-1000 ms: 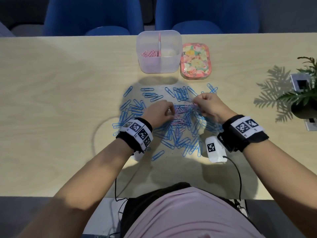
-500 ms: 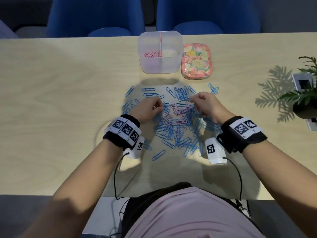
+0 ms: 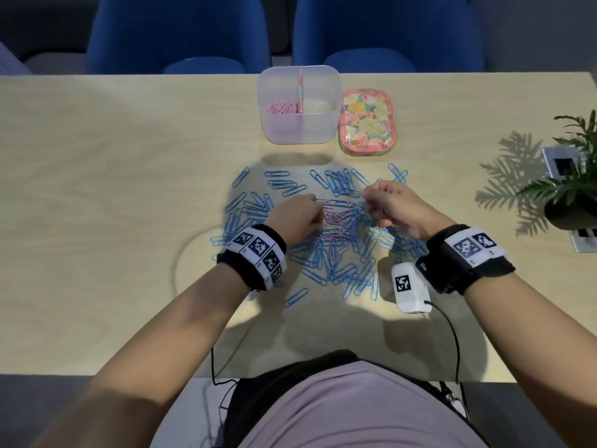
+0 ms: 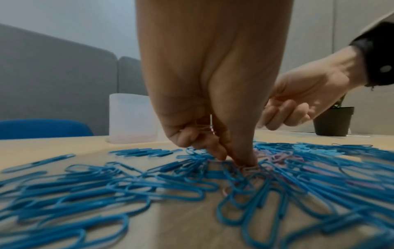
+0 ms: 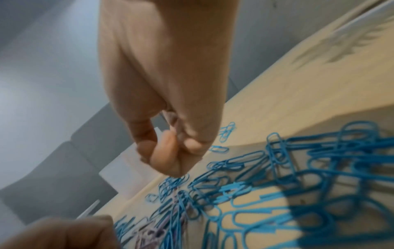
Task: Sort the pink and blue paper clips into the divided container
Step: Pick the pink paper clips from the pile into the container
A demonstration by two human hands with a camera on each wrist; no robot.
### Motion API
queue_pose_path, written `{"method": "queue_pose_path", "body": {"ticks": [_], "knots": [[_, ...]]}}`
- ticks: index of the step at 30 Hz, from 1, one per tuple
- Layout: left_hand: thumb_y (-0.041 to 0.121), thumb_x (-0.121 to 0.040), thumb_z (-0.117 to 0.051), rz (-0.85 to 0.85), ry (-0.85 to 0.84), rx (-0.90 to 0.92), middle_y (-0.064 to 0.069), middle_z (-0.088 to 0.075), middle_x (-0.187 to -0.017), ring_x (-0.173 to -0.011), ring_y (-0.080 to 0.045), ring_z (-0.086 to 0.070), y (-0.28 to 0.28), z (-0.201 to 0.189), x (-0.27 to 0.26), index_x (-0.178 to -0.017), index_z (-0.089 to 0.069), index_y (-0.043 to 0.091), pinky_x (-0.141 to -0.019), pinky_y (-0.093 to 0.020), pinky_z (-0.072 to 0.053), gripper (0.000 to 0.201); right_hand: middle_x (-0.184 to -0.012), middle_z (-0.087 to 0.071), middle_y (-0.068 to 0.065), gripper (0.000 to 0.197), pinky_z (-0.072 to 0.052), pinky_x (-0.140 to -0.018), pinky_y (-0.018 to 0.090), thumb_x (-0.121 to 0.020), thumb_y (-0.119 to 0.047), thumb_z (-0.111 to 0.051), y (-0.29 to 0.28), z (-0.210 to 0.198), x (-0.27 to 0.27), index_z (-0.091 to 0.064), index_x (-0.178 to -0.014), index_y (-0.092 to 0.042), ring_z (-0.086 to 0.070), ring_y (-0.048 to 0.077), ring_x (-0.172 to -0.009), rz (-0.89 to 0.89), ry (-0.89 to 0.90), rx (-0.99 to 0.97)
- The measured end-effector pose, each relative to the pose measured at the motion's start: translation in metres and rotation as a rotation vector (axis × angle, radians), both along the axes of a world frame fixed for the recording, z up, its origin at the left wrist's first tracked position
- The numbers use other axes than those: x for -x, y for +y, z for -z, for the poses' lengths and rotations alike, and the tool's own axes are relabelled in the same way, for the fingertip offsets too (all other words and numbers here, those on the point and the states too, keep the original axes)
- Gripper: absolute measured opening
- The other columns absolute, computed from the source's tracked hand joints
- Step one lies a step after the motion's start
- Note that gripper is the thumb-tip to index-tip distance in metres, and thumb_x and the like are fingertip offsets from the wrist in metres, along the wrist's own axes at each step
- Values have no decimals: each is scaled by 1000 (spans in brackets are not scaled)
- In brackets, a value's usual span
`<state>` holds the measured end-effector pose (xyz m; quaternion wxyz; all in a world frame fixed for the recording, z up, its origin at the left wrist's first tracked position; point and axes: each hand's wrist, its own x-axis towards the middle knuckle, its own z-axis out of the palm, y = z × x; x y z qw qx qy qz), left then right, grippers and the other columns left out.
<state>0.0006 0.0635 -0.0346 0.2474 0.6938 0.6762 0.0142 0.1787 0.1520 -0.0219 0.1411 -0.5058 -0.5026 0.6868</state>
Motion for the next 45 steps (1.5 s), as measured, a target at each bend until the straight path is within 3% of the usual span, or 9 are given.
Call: {"method": "queue_pose_path", "body": {"ticks": [5, 10, 15, 20, 29, 34, 38, 42, 45], "knots": [[19, -90, -54, -60, -128, 35, -10, -60, -98, -93, -26, -56, -1, -2, 6, -87, -53, 11, -77, -33, -41, 8, -54, -56, 2, 25, -29, -39, 16, -87, 2, -40, -4, 0, 15, -61, -86, -11, -41, 11, -39, -132, -208, -195], [14, -93, -51, -344, -509, 17, -4, -63, -86, -78, -13, -57, 3, -17, 29, -100, -59, 11, -75, -24, -47, 11, -78, -60, -1, 22, -37, -66, 29, -77, -39, -68, -20, 15, 38, -62, -74, -18, -54, 19, -75, -443, -673, -708], [11, -94, -44, -623, -734, 10, 2, -48, -70, -59, -7, -45, 33, -50, 60, -97, -61, 11, -53, -17, -35, 17, -77, -59, -1, 12, -36, -67, 28, -81, -21, -65, -23, 17, 50, -60, -71, -16, -56, 19, -78, -537, -605, -648], [14, -91, -47, -572, -464, -197, -3, -58, -84, -76, -13, -53, 85, -79, 84, -71, -49, 20, -67, -22, -42, 21, -56, -51, 1, 12, -34, -42, 15, -83, -8, -65, -13, 0, 39, -65, -78, 3, -42, 1, -40, -282, -237, -274], [4, -91, -42, -548, -159, -205, -15, -57, -127, -118, -30, -52, 129, -74, 82, -117, -59, 4, -99, -31, -40, 31, -62, -63, 5, 14, -44, -39, 15, -90, 5, -50, 28, -55, 52, -57, -88, -8, -58, 7, -44, -138, 72, 93], [-2, -78, -43, -497, -238, -580, -15, -65, -98, -95, -28, -58, 74, -63, 80, -91, -66, 5, -88, -32, -43, 28, -71, -50, 9, 24, -51, -57, 22, -94, 3, -32, 68, -80, 119, -49, -79, -5, -51, 16, -61, -96, 106, 151], [3, -78, -53, -382, -215, -321, -13, -64, -90, -87, -29, -57, 14, -34, 64, -86, -66, 10, -81, -40, -47, 17, -71, -40, 12, 24, -49, -69, 30, -89, 6, -27, 93, -87, 177, -40, -73, -5, -42, 22, -65, 31, 164, 205], [22, -79, -63, -273, -150, -116, -5, -65, -91, -87, -25, -60, -21, -10, 42, -88, -65, 16, -75, -36, -47, 11, -110, -46, 14, 8, -43, -100, 44, -91, -2, -36, 99, -89, 198, -44, -88, -3, -47, 26, -103, -37, 73, 171], [36, -79, -66, -230, -68, -95, -5, -63, -95, -91, -24, -57, -30, 1, 31, -92, -61, 17, -75, -33, -42, 24, -83, -48, 7, 10, -52, -69, 28, -88, -3, -42, 89, -92, 187, -48, -84, -9, -49, 17, -69, -70, 31, -27]]}}
